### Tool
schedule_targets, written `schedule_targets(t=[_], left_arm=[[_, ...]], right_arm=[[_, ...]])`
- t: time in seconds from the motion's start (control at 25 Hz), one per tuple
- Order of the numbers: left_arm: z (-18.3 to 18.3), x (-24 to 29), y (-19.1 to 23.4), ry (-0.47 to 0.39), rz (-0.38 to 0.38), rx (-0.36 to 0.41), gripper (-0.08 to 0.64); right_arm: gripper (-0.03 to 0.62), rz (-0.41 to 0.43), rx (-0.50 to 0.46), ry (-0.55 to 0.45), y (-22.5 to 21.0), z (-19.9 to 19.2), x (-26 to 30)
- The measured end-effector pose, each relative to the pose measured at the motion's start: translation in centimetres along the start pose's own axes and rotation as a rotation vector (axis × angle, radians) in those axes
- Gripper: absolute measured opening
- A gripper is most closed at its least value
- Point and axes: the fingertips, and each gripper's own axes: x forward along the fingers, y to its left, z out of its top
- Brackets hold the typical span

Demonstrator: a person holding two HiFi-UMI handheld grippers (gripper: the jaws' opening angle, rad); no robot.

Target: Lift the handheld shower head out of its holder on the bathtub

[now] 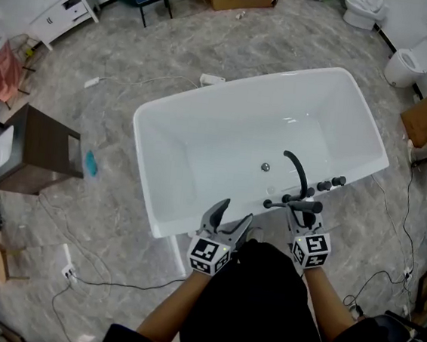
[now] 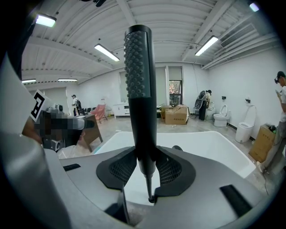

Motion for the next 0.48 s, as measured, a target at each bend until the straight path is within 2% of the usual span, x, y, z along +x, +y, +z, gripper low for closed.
schedule_targets(t=[0.48], left_arm=[[-0.07,0.46,-0.23,0.005,0.0,0.0,0.285]], right_arm=[[0.124,0.006,-0.009,-0.004,-0.34,-0.05,0.12]])
